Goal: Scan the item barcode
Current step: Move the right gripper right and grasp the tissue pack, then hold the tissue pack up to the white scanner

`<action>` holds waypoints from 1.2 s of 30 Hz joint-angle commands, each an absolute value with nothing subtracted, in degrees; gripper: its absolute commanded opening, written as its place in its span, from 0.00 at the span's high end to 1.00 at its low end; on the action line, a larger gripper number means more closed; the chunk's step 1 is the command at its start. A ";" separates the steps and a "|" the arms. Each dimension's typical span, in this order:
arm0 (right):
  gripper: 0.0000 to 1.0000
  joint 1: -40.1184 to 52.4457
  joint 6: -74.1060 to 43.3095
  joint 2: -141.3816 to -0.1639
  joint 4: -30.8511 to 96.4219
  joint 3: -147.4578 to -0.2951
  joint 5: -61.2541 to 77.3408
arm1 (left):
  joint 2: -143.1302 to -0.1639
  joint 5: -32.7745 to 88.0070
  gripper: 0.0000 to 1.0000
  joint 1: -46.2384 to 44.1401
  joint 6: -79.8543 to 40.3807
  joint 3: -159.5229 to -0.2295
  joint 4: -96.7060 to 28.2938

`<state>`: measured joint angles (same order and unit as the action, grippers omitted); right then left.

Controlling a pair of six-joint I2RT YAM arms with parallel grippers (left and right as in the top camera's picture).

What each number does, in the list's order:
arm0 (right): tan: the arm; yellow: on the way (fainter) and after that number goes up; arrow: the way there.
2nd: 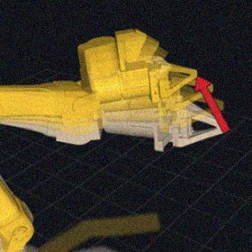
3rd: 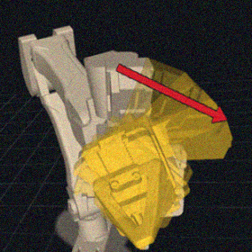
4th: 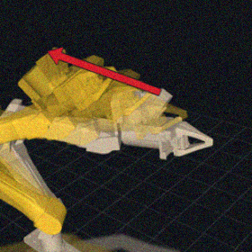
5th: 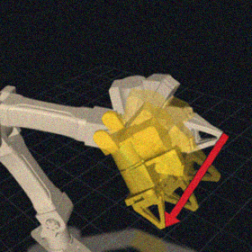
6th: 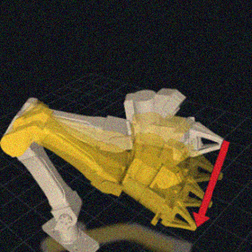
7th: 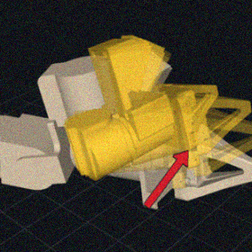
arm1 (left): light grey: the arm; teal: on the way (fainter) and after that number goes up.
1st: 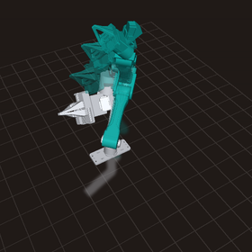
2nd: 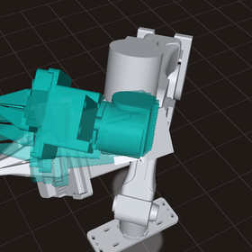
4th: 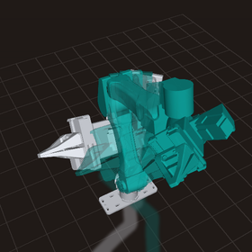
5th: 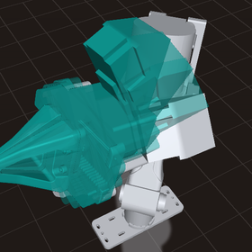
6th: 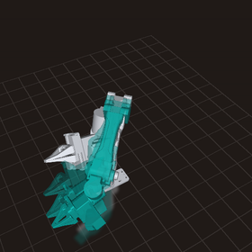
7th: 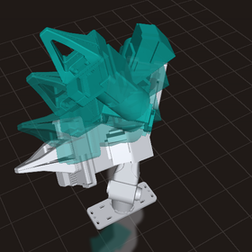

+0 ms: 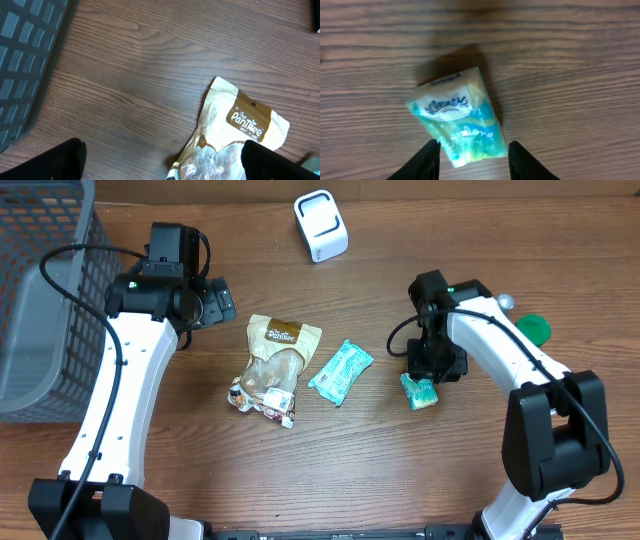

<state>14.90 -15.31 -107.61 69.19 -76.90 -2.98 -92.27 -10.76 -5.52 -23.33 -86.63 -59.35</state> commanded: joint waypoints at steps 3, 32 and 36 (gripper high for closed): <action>0.60 14.92 -14.61 -106.52 65.91 -72.47 -4.38 | -92.20 -10.92 0.01 -5.69 -21.82 -87.22 -59.37; 0.96 15.00 -13.19 -94.59 59.72 -86.28 12.05 | -92.20 -10.92 0.00 -5.69 -21.82 -87.22 -59.35; 0.96 17.91 -10.31 -94.28 56.03 -95.94 5.69 | -92.20 -10.92 0.01 -5.69 -21.82 -87.22 -59.35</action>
